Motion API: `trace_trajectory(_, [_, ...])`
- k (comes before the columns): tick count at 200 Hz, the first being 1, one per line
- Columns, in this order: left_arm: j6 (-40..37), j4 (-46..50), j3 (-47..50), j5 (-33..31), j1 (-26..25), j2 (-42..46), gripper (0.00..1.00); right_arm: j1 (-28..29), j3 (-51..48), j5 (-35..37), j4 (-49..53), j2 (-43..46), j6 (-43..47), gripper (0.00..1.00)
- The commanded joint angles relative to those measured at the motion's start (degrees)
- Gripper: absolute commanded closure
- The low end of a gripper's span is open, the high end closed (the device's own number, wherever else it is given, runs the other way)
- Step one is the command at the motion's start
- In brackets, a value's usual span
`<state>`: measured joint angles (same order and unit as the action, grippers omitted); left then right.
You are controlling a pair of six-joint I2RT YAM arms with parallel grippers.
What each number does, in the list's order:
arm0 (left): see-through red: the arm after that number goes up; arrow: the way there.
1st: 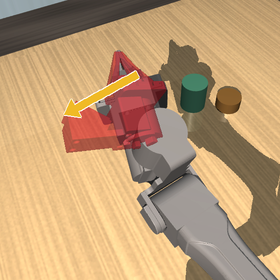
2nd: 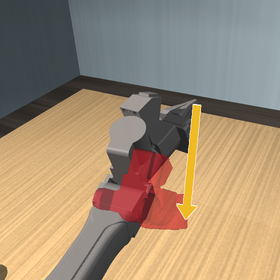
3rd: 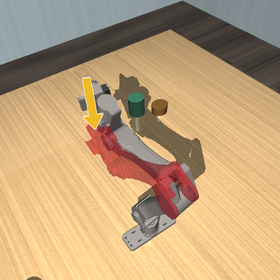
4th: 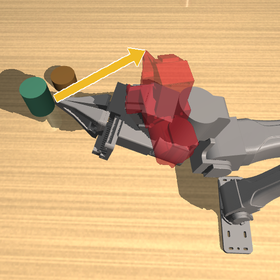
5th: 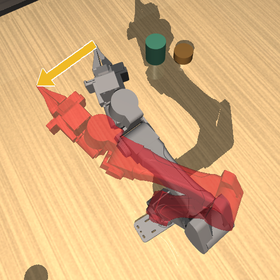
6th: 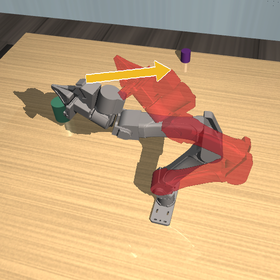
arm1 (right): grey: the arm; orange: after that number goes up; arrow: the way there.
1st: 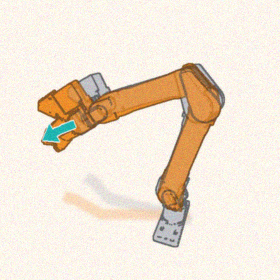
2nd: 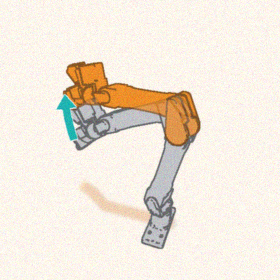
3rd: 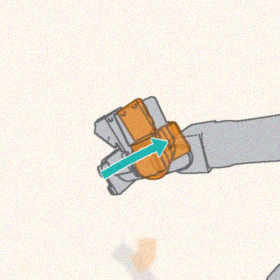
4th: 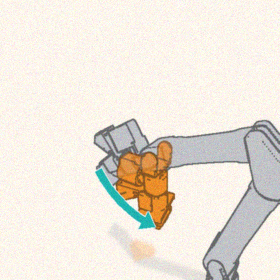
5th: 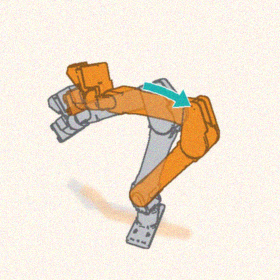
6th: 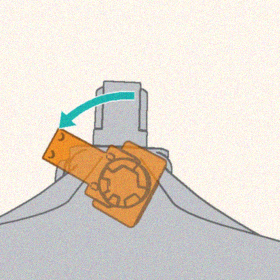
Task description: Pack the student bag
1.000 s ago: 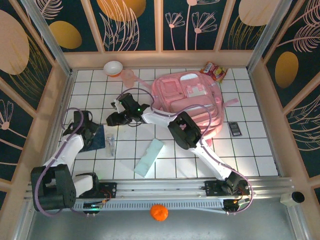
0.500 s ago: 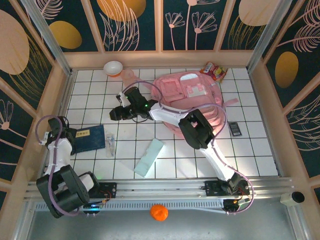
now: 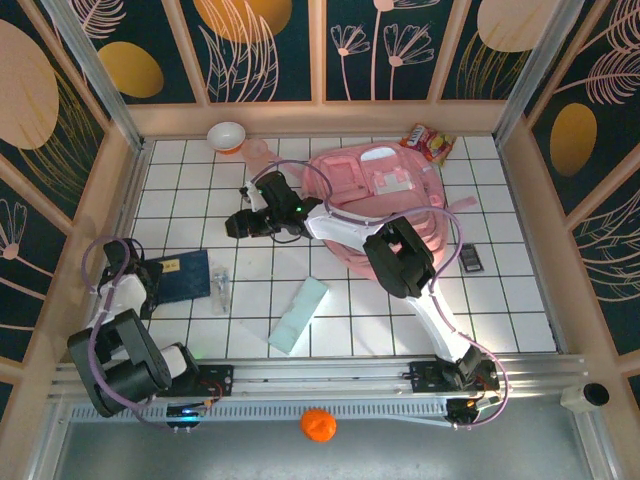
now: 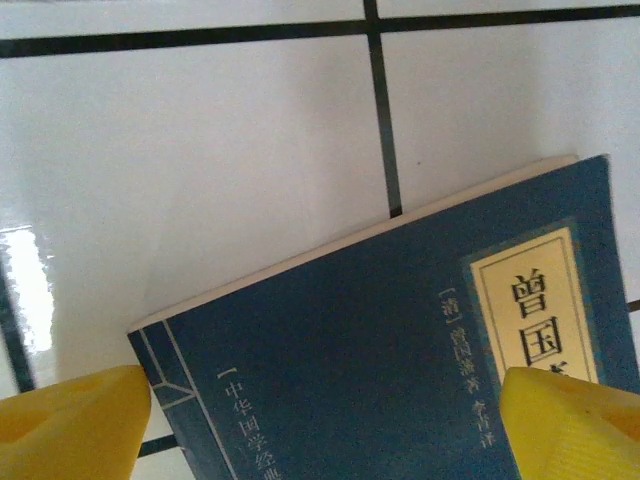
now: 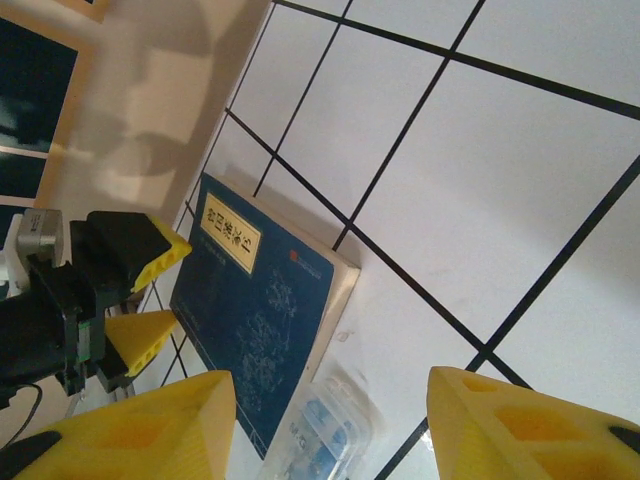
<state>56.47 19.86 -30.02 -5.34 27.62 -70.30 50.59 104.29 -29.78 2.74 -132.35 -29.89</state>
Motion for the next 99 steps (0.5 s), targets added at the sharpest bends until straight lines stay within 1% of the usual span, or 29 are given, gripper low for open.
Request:
trace_trajectory(1, [-2.67,-4.12,-0.38,4.46,0.42,-3.05,0.11,-0.54,-0.62,0.6,-1.25,3.5,0.8,0.46])
trace_trajectory(23, [-4.8,-6.76,-1.32,7.38,0.42,-5.51,0.19,-0.71,-1.5,1.33,-1.34,4.38,0.8,0.47])
trace_trajectory(56, [-5.97,-9.65,-2.31,11.37,-0.31,-6.29,0.24,-1.66,-5.01,2.26,-3.01,6.59,-0.31,0.47])
trace_trajectory(85, [-7.1,-10.82,-4.34,11.91,-3.95,-7.85,0.31,-2.62,-8.31,2.7,-4.6,8.35,-1.72,0.47])
trace_trajectory(99, [-7.65,-11.46,-5.91,12.3,-6.21,-9.95,0.32,-2.8,-9.12,3.43,-4.08,9.02,-1.71,0.47])
